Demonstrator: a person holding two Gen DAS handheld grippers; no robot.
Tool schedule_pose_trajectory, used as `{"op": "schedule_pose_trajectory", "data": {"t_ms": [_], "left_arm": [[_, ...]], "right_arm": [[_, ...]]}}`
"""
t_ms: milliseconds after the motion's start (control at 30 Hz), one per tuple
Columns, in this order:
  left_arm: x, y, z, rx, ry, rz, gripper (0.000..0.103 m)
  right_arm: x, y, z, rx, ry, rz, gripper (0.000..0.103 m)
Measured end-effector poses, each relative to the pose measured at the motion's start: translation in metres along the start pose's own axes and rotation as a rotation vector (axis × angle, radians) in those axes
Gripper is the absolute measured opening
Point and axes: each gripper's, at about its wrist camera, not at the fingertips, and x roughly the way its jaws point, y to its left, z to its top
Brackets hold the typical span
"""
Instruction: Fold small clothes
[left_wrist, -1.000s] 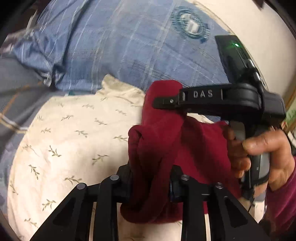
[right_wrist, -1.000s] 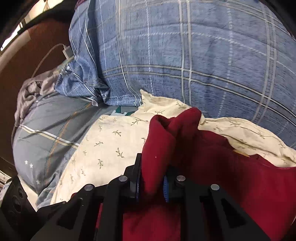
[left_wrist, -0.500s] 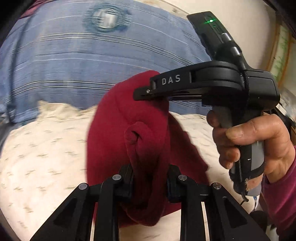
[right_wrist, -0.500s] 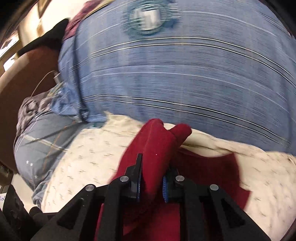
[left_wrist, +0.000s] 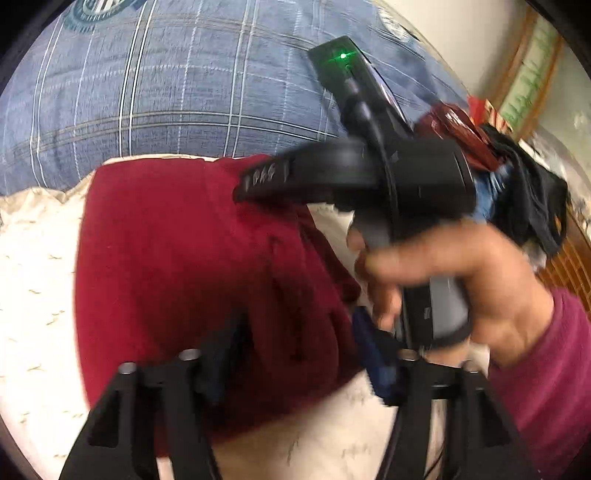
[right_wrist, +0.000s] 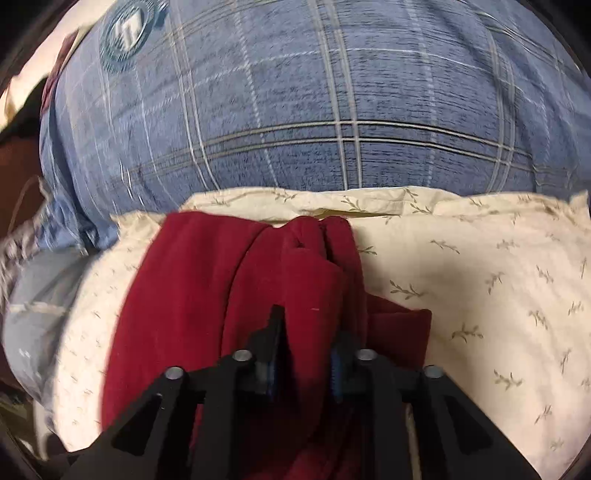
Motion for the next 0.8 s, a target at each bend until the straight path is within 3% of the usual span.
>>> {"op": "schedule_pose_trajectory", "data": {"t_ms": [133,267,400,533,567,600,800], "left_arm": [[-0.036,0.005,-0.018,0.036,-0.019,0.049,0.063],[-0.066,0.018,-0.029,-0.034,-0.045,0.059,0.066],[-0.077,0.041,-0.037,-0.121,-0.043,0.113,0.066],[-0.078,0.038,-0.037,-0.148,-0.036,0.109,0.066],[-0.079,0.036,-0.038,-0.144,-0.037,0.115,0.066],[-0.079,0.035,-0.039,-0.137,-0.035,0.121,0.066],[-0.077,0.046,-0.044,-0.109,-0.023,0.164,0.066]], "right_arm": [[-0.027,-0.012,-0.008,0.076,0.010,0.066,0.049],[-0.059,-0.009,-0.033,0.092,0.005,0.189,0.066],[-0.071,0.009,-0.048,0.058,0.016,0.211,0.068],[-0.053,0.020,-0.052,0.099,0.035,0.203,0.069],[-0.050,0.020,-0.055,0.097,0.039,0.183,0.057],[-0.047,0.021,-0.061,0.092,0.046,0.156,0.024],[-0.070,0.006,-0.107,0.019,-0.041,0.097,0.017]]}}
